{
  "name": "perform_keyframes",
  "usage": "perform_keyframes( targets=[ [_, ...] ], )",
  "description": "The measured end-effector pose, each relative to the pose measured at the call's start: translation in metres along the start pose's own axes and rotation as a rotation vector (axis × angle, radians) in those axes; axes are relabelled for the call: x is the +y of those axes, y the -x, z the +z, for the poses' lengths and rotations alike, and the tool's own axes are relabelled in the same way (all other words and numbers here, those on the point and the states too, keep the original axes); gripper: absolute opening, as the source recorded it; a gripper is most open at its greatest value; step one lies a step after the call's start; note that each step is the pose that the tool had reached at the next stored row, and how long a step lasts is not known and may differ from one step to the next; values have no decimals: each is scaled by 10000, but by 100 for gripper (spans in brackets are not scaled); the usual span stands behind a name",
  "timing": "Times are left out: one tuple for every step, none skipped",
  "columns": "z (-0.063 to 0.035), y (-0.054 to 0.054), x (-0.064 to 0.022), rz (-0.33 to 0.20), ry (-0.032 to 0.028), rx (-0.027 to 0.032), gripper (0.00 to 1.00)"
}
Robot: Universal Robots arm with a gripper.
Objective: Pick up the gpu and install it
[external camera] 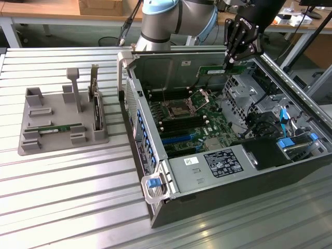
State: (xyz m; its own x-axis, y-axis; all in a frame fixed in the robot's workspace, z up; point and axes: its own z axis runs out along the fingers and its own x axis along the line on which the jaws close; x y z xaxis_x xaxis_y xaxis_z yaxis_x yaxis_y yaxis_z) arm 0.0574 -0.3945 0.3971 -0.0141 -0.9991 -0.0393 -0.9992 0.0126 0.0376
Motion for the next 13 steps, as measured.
perform_keyframes(
  targets=[
    [2, 0, 1, 0, 0, 0, 12],
    [7, 0, 5, 1, 0, -1, 12],
    [9, 0, 7, 2, 0, 0, 12],
    [11, -1, 9, 1, 0, 0, 12],
    [16, -1, 11, 1, 0, -1, 12],
    [23, -1, 12, 0, 0, -2, 12],
    [29, -1, 13, 1, 0, -1, 12],
    [39, -2, 13, 1, 0, -1, 12],
    [53, -2, 13, 1, 0, -1, 12],
    [64, -3, 13, 1, 0, -1, 12],
    [71, -3, 13, 1, 0, -1, 12],
    [76, -3, 13, 1, 0, -1, 12],
    [81, -3, 13, 1, 0, -1, 12]
  ],
)
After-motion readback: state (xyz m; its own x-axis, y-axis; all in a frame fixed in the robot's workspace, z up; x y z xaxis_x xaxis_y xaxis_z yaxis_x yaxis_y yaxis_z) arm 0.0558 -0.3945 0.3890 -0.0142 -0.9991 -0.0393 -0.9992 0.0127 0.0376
